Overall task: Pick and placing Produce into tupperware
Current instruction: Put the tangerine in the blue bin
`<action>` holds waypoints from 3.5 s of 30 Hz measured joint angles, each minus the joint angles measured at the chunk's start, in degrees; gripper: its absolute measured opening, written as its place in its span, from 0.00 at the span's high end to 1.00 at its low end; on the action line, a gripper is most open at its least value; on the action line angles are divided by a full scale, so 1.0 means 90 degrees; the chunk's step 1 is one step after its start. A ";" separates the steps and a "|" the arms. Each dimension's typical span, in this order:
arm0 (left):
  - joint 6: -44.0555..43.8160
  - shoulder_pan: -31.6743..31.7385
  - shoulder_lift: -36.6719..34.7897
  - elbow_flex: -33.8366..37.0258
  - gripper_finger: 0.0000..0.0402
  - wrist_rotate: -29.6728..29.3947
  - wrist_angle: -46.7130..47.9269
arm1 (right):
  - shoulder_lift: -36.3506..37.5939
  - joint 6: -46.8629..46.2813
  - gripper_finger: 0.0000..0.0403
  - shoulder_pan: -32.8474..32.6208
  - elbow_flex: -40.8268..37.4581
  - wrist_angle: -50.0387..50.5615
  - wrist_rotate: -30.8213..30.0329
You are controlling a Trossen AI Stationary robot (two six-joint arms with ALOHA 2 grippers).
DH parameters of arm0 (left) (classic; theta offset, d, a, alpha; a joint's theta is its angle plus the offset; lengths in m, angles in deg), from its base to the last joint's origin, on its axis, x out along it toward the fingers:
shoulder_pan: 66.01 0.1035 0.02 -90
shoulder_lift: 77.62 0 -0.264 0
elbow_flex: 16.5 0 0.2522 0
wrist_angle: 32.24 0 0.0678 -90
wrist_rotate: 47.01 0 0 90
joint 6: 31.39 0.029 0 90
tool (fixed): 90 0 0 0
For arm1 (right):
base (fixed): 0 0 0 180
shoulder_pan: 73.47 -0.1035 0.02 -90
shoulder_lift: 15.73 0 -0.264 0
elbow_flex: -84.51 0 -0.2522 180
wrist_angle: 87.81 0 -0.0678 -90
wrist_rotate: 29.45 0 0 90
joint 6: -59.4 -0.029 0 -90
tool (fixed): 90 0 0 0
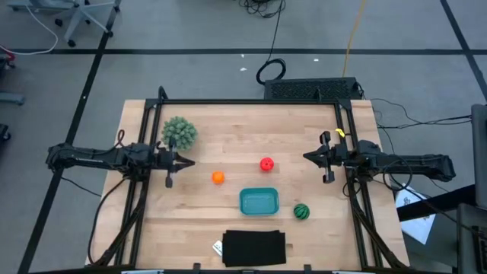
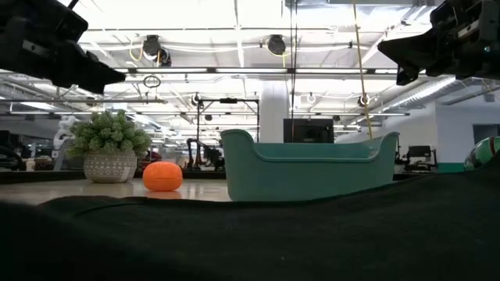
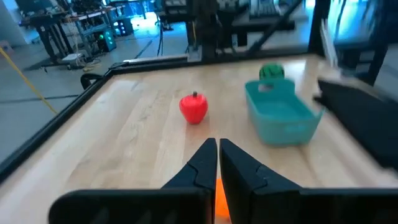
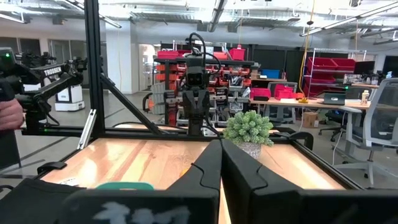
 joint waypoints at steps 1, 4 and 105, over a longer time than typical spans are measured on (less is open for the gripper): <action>-0.0089 0.0001 0.0001 -0.0001 0.94 0.0002 -0.0062 | 0.0000 0.0053 1.00 0.0002 -0.0001 -0.0003 -0.0001; -0.0235 0.0000 0.0000 0.0000 0.94 0.0125 -0.0317 | -0.0002 0.0182 1.00 0.0000 0.0001 -0.0137 0.0000; -0.0306 0.0524 0.8053 -0.8065 0.73 0.0138 0.6668 | -0.0018 0.0209 1.00 0.0002 -0.0001 -0.0384 -0.0024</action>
